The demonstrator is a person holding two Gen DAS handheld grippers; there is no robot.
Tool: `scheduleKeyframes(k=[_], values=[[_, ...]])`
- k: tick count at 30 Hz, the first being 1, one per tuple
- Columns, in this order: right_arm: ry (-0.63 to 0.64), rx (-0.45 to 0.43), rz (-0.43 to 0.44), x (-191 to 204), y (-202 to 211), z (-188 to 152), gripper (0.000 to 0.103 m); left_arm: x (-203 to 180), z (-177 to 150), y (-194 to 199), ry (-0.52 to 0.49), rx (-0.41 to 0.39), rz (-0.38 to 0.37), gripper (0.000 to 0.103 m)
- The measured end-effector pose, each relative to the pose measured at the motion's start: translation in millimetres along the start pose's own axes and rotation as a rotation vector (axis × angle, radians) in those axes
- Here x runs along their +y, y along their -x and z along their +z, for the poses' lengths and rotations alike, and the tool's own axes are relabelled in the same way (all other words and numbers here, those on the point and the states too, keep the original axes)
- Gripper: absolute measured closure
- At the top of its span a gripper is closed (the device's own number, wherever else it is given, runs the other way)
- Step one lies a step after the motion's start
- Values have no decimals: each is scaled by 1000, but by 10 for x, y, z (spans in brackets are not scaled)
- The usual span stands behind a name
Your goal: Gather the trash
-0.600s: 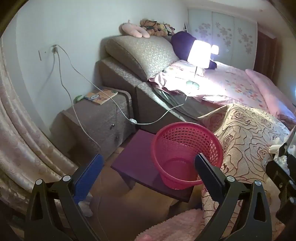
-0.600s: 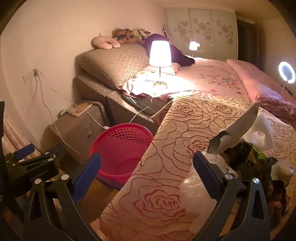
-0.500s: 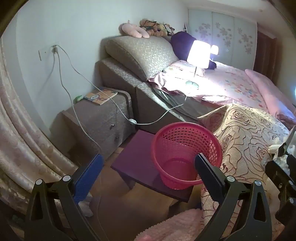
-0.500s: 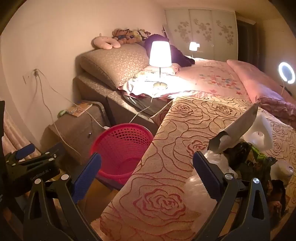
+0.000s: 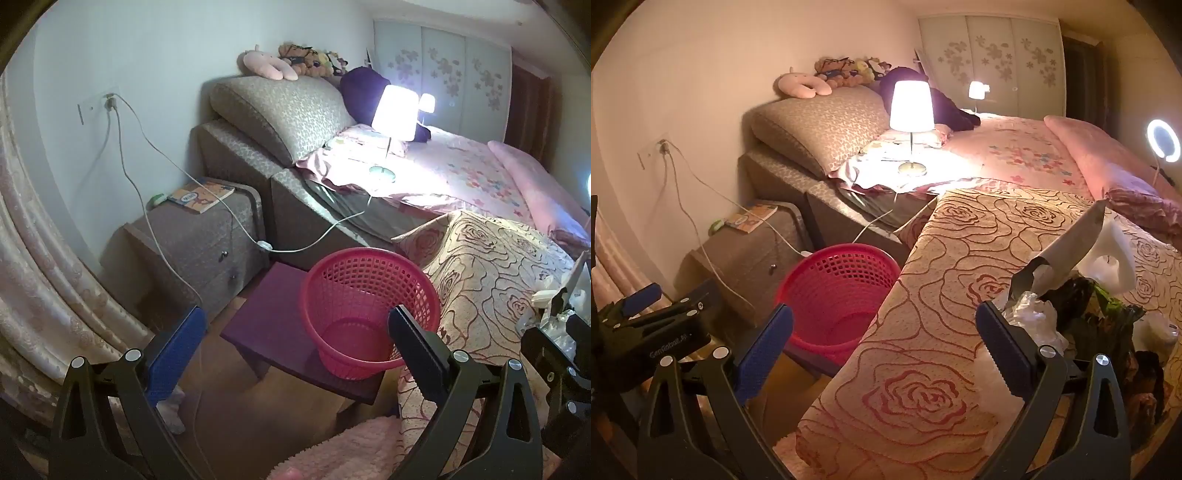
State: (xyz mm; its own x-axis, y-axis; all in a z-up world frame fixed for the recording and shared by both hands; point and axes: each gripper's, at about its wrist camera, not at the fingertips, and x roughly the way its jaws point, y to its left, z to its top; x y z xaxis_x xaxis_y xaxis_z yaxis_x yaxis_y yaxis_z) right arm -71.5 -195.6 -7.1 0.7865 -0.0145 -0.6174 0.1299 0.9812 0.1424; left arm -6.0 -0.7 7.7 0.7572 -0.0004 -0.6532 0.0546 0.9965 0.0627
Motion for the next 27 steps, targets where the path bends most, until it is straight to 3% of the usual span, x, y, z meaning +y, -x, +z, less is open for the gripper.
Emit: scheduleKeyframes(k=[27], values=[[-4,11,13,8,12,-17,7,-9,-5,1,0,-1,0,8]])
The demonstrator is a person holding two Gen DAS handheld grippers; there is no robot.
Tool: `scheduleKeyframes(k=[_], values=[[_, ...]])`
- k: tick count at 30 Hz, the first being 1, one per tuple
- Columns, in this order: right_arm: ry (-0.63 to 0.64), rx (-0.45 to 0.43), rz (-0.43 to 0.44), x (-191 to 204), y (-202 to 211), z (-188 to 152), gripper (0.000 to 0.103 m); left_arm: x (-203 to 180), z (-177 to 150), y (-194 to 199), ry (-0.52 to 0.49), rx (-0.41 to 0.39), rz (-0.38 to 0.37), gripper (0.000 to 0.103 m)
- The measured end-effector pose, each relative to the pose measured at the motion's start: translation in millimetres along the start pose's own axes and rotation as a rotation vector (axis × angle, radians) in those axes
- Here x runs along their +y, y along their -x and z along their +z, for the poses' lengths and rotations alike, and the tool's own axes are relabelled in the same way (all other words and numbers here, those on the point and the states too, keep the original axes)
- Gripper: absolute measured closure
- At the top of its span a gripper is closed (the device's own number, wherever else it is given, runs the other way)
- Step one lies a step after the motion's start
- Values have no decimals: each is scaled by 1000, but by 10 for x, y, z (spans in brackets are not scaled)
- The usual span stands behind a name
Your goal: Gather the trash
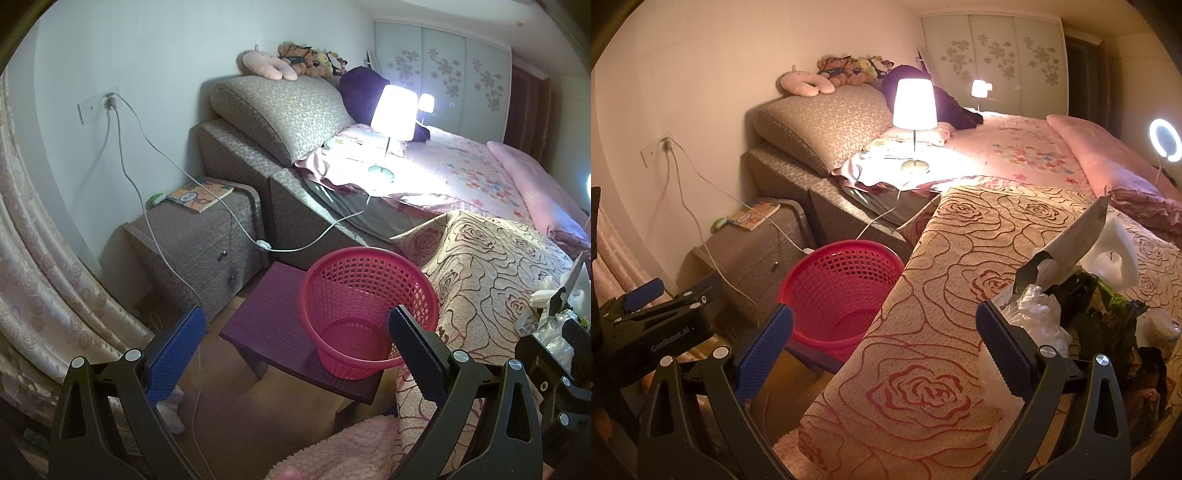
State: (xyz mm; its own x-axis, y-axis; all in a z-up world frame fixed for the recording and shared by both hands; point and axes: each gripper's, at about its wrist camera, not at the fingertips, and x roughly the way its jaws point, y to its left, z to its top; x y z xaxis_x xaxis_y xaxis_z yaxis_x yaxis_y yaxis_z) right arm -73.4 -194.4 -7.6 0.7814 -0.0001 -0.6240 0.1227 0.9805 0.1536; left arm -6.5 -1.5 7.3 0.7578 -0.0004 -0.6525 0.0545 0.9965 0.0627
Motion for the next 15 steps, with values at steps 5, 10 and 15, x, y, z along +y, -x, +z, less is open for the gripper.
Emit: scheduleKeyframes(k=[5,10,15], values=[[0,2,1,9,1,-8,7,1,0,3,0,-1,-1,8],[1,2,2,14,4,-11,7,-10,-3,5,1,1,2,8],[0,1,2,17,5,-12,7,-24,-17,10,-1,0,-2,8]])
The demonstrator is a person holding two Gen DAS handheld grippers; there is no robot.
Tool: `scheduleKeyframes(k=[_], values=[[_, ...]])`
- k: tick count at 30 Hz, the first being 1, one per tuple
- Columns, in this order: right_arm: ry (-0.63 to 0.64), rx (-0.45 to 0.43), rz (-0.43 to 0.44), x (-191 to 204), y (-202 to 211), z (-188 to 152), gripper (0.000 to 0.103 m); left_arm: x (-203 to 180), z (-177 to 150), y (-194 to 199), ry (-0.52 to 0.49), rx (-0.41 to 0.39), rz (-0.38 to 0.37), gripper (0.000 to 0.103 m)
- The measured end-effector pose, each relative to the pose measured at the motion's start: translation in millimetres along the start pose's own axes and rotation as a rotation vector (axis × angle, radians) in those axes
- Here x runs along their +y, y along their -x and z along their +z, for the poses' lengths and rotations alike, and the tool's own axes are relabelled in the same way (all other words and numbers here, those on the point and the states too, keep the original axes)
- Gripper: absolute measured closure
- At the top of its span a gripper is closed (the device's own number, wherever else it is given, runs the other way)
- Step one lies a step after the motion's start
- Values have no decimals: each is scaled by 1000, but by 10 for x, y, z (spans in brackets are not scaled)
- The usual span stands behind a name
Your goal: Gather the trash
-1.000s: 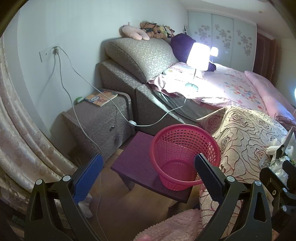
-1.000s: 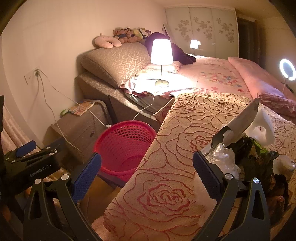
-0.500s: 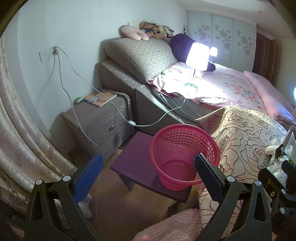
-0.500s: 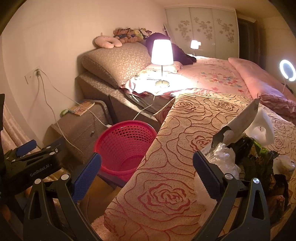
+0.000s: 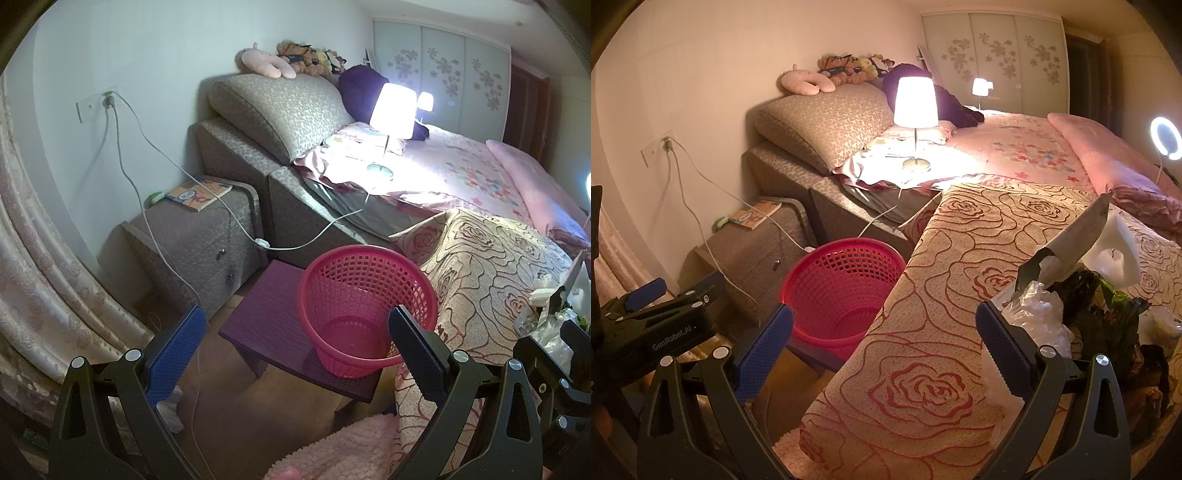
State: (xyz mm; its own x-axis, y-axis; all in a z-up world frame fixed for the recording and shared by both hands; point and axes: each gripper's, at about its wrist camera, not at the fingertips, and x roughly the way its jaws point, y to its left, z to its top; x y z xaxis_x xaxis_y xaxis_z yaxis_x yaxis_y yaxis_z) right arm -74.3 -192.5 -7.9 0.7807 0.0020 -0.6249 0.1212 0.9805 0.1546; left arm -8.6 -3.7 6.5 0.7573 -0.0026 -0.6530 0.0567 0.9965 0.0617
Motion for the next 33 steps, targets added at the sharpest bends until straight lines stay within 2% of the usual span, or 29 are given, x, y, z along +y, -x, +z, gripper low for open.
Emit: scheduleKeyframes(k=[23,33], values=[[7,2,14,65,19,-48,7,-57,-54,5,-2,8,-6,8],[-10,0,15,-32,75,-22,7,-122,-76,-53,-27,26,-28,8]])
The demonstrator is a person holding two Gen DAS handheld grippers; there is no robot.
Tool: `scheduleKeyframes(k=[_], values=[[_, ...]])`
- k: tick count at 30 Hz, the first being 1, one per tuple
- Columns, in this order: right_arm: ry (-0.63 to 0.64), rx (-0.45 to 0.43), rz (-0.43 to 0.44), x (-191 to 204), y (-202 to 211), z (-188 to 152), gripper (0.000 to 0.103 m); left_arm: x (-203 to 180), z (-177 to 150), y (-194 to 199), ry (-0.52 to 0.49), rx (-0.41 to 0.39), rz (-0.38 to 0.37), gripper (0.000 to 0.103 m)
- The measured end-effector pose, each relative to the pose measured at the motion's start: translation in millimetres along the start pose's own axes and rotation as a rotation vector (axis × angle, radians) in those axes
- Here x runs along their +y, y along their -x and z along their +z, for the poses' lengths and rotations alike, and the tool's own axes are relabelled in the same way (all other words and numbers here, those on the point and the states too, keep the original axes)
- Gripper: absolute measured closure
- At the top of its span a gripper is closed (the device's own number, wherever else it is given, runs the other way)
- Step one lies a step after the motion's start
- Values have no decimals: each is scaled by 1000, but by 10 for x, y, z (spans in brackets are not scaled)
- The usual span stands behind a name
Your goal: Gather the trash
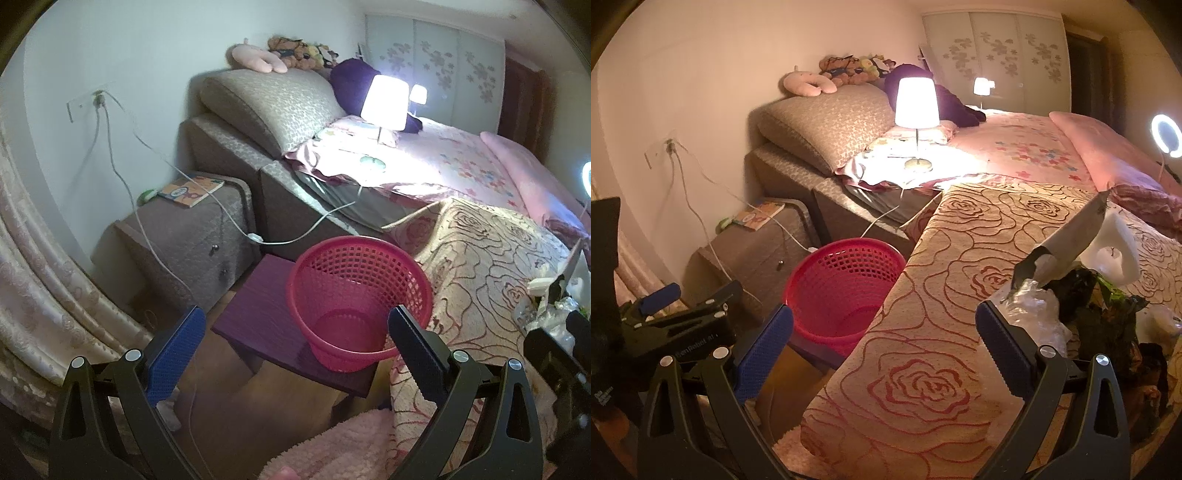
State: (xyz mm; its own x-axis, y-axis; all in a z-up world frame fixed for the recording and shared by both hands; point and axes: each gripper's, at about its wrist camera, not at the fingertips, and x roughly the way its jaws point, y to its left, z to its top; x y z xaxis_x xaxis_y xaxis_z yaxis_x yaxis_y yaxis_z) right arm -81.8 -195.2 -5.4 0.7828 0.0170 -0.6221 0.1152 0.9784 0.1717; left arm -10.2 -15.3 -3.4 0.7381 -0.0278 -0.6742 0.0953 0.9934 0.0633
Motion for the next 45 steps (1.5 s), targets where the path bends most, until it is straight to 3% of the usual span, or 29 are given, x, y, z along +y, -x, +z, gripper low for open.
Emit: scheduleKeyframes(k=[5,10,18,23,26,34,45], values=[[-24,-20,-10,-176,163,23,7,-83,-10,6,-29,4,-24,8],[-76,-49,-102,-555,395,52,7,-201,-28,-18,-68,19,-64,8],[-201,-80,-231,-1194,647,-10,7,-626,-90,18,-171,41,-198,8],[-227,-103,-285,-1436,761,-87,7,-1015,-123,150,-249,48,-341,8],[-250,-104,-297,-1550,778,-127,7,-1293,-129,245,-306,33,-417,8],[-272,-101,-306,-1688,805,-210,7,-2041,-185,63,-448,89,-466,8],[-318,-89,-297,-1857,794,-322,7,-2238,-313,-115,-461,166,-524,8]])
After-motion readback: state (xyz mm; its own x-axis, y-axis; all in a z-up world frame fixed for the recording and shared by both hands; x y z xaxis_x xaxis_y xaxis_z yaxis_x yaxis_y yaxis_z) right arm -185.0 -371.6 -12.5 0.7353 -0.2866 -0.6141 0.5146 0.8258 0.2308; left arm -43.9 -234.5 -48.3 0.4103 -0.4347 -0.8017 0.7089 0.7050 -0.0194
